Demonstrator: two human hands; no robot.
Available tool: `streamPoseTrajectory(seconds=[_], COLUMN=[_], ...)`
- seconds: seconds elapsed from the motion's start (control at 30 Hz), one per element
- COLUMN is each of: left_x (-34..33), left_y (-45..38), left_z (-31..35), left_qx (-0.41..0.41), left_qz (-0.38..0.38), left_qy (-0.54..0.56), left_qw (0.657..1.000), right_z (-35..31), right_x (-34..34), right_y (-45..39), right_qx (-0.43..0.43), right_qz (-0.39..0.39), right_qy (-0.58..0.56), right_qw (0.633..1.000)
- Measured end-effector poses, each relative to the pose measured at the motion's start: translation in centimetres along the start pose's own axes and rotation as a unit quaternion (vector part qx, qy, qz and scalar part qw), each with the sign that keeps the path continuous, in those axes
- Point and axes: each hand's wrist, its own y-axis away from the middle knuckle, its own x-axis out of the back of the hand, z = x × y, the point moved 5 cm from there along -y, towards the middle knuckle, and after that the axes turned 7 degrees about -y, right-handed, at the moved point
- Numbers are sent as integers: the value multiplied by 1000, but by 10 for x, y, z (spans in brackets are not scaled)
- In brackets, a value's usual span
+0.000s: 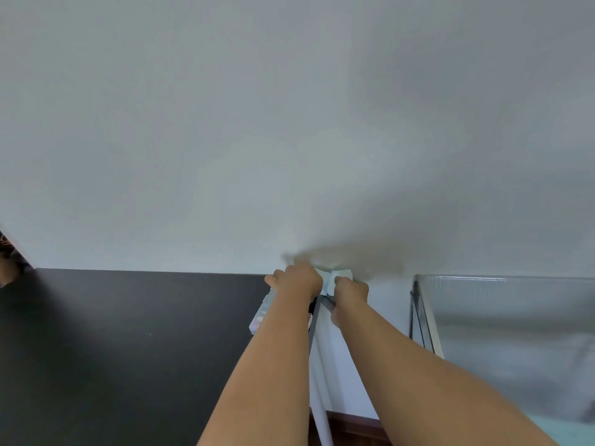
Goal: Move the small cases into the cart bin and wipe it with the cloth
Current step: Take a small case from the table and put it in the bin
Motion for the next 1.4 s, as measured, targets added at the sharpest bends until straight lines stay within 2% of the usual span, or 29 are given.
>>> streamPoseTrajectory(seconds=[0.13, 0.2, 0.3, 0.43, 0.6, 0.73, 0.93, 1.13, 1.27, 1.4], left_x=[10, 19, 38, 65, 91, 97, 89, 75, 58, 32], left_y=[8, 13, 24, 42, 75, 102, 141, 172, 188, 197], left_z=[4, 8, 12, 14, 27, 53, 106, 173, 217, 252], left_qx=[-19, -46, -90, -119, -136, -162, -208, -223, -231, -218], left_qz=[2, 13, 28, 67, 66, 41, 4, -26, -40, -52], left_qy=[114, 205, 371, 518, 652, 700, 698, 711, 690, 641], left_qw=[993, 978, 924, 845, 743, 694, 685, 666, 685, 734], right_z=[-12, -21, -41, -71, -110, -143, -200, -241, -259, -261], right_x=[-1, -8, -17, -23, -6, 26, 89, 146, 177, 201], right_y=[3, 10, 25, 51, 84, 103, 121, 123, 113, 94], right_qx=[44, 55, 87, 111, 128, 173, 263, 318, 346, 324], right_qz=[-13, -36, -81, -156, -229, -226, -231, -200, -161, -134], right_qy=[-57, -85, -105, -99, -38, 17, 66, 90, 151, 197], right_qw=[997, 994, 987, 976, 964, 958, 934, 922, 912, 916])
